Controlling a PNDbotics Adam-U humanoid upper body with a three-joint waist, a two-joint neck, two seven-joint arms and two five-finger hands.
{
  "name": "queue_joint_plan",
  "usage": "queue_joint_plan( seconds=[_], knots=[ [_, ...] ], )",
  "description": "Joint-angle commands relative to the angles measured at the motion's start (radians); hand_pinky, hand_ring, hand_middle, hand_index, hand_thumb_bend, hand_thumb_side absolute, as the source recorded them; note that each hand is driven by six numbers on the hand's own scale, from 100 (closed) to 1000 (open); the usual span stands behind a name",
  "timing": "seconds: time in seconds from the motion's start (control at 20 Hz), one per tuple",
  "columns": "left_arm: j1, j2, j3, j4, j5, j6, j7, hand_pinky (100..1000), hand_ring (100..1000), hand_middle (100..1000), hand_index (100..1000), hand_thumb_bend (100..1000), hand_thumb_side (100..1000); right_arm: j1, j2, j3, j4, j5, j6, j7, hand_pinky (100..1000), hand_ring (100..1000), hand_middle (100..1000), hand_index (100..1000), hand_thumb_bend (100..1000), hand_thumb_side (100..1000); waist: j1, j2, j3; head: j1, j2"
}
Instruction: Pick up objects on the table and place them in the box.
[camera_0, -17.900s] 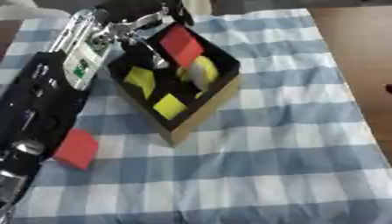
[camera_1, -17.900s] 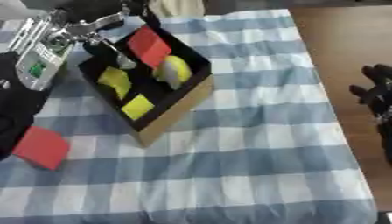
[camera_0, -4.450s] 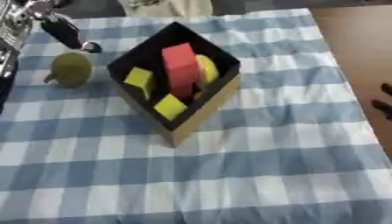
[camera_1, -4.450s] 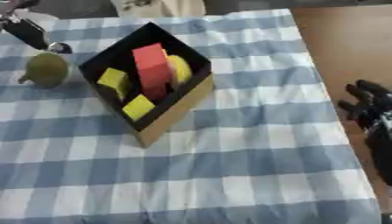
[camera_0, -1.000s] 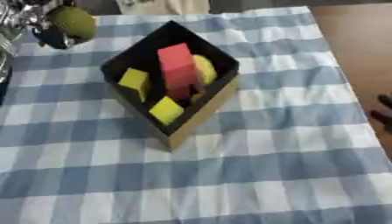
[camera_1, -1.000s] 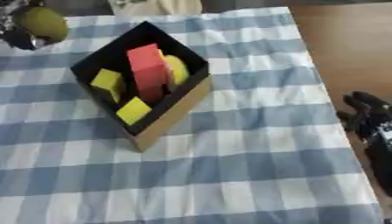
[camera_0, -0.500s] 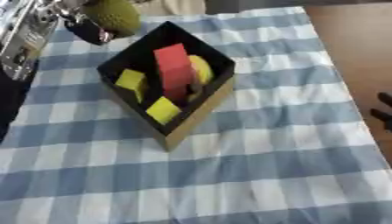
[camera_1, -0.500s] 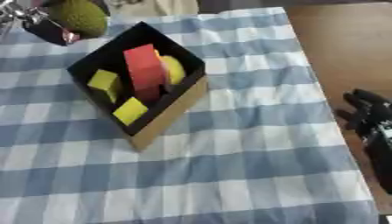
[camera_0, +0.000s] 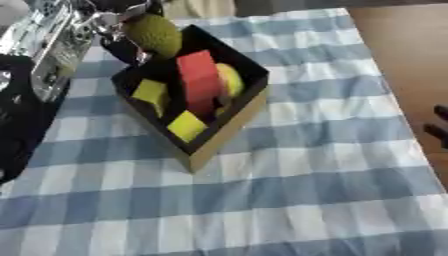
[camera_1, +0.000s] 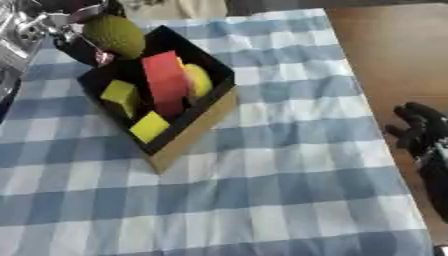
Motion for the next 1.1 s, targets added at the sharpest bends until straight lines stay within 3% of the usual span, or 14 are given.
queue_joint_plan(
  seconds=[0.05, 0.5, 0.7, 0.75, 0.95, 1.1],
  knots=[
    [-0.009, 0.011, -0.008, 0.010, 0.015, -0.019, -0.013, 726, 674, 570, 691, 303, 131, -0.004, -0.022, -0.009, -0.020, -0.003, -0.001, -0.003, 911, 1000, 414, 843, 100, 648, -0.004, -0.033, -0.002, -0.002, 0.005],
    [0.024, 0.035, -0.028, 0.026, 0.120, -0.143, -0.153, 813, 758, 660, 775, 520, 367, -0.005, -0.020, -0.010, -0.020, -0.001, 0.005, -0.007, 911, 1000, 414, 843, 100, 650, -0.001, -0.035, -0.001, -0.018, 0.016],
    [0.027, 0.036, -0.021, 0.032, 0.151, -0.180, -0.193, 863, 830, 770, 878, 615, 550, -0.004, -0.018, -0.010, -0.020, 0.001, 0.007, -0.006, 911, 1000, 414, 843, 100, 652, -0.002, -0.035, 0.001, -0.023, 0.021],
    [0.026, 0.039, -0.016, 0.026, 0.155, -0.182, -0.193, 876, 850, 799, 900, 622, 618, -0.004, -0.018, -0.010, -0.020, 0.001, 0.008, -0.005, 911, 1000, 414, 843, 100, 653, -0.002, -0.036, 0.001, -0.024, 0.022],
    [0.023, 0.052, 0.012, -0.020, 0.143, -0.167, -0.166, 907, 891, 846, 922, 639, 671, -0.003, -0.019, -0.010, -0.020, 0.000, 0.009, -0.006, 911, 1000, 414, 843, 100, 650, -0.002, -0.038, 0.004, -0.025, 0.023],
    [0.020, 0.061, 0.048, -0.076, 0.091, -0.119, -0.106, 905, 895, 852, 921, 648, 676, -0.002, -0.021, -0.010, -0.020, -0.002, 0.008, -0.007, 911, 1000, 415, 843, 100, 647, -0.002, -0.042, 0.006, -0.023, 0.021]
  ],
)
